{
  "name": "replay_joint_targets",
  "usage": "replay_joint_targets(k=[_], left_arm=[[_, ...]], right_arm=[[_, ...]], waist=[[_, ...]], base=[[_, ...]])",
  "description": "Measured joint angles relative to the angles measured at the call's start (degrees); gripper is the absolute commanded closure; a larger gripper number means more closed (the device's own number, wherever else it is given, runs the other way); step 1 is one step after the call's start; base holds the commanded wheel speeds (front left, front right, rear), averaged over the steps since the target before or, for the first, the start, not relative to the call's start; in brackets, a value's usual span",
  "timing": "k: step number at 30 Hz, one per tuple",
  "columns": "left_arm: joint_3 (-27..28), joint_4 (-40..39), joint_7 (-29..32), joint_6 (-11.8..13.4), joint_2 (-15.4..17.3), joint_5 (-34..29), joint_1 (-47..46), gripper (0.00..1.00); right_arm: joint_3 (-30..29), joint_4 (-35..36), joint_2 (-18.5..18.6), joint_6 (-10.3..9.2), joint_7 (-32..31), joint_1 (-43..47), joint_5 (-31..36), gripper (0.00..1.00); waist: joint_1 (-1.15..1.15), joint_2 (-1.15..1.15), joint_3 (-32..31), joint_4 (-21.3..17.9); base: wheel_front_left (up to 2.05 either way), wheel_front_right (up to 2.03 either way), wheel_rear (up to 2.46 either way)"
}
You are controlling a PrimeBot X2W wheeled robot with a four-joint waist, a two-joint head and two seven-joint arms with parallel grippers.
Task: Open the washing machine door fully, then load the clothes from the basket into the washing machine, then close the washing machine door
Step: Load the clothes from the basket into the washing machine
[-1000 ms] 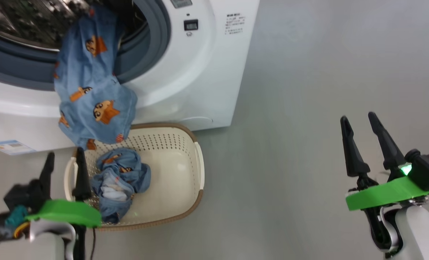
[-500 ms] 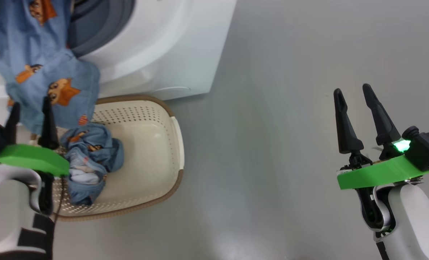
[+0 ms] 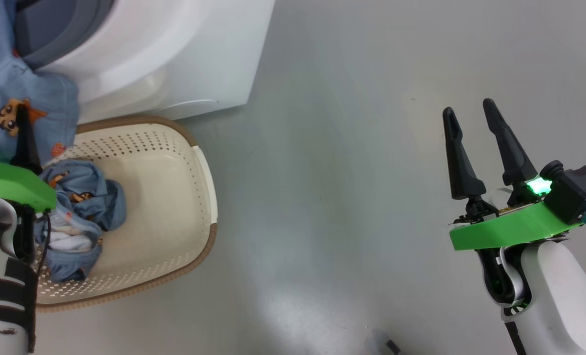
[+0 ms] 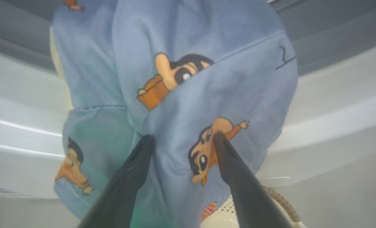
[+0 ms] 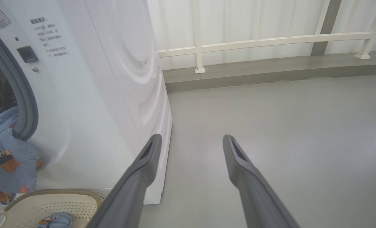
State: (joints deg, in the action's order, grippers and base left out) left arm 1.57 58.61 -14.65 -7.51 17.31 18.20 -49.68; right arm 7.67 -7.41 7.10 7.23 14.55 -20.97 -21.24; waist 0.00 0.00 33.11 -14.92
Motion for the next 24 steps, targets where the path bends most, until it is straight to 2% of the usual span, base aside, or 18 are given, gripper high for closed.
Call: replay_joint_targets(k=[7, 8, 9, 10, 11, 18, 24], left_arm=[[-1.77, 2.91, 0.0, 0.0, 2.1, 0.44, -3.43, 0.0], [-1.77, 2.93, 0.0, 0.0, 2.35, 0.43, -4.0, 0.43], [-1.76, 2.94, 0.0, 0.0, 2.58, 0.44, -4.52, 0.6], [-1.74, 2.98, 0.01, 0.0, 2.78, 0.53, -4.83, 0.9], [-1.69, 3.11, 0.01, 0.0, 2.92, 0.66, -4.92, 1.0], [0.02, 2.83, 0.1, 0.0, 2.9, 1.0, -4.91, 1.0], [4.5, -2.1, 0.54, 1.13, 2.33, 0.97, -2.41, 1.0]], right_arm=[[1.65, 0.1, -0.62, 0.0, 0.0, -0.5, 0.04, 0.0], [1.69, 0.18, -0.69, 0.0, 0.0, -1.0, 0.04, 0.0], [1.71, 0.3, -0.75, 0.0, 0.0, -1.4, 0.04, 0.0], [1.74, 0.31, -0.82, 0.0, 0.0, -1.71, 0.04, 0.0], [1.72, 0.32, -0.9, 0.0, 0.0, -2.0, 0.04, 0.0], [1.34, 0.42, -1.67, 0.0, 0.0, -2.05, 0.04, 0.0], [1.16, 0.42, -2.09, 0.0, 0.0, -2.05, 0.04, 0.0]], waist=[[0.0, 0.0, 1.41, -1.41], [0.0, 0.0, 1.63, -1.56], [0.0, 0.0, 1.84, -1.71], [0.0, 0.0, 2.04, -1.86], [0.0, 0.0, 2.23, -1.97], [0.0, 0.0, 2.63, -1.98], [0.0, 0.0, 2.22, -1.19]], base=[[0.0, 0.0, 0.0], [0.0, 0.0, 0.0], [0.0, 0.0, 0.0], [0.0, 0.0, 0.0], [0.0, 0.0, 0.0], [0.0, 0.0, 0.0], [0.0, 0.0, 0.0]])
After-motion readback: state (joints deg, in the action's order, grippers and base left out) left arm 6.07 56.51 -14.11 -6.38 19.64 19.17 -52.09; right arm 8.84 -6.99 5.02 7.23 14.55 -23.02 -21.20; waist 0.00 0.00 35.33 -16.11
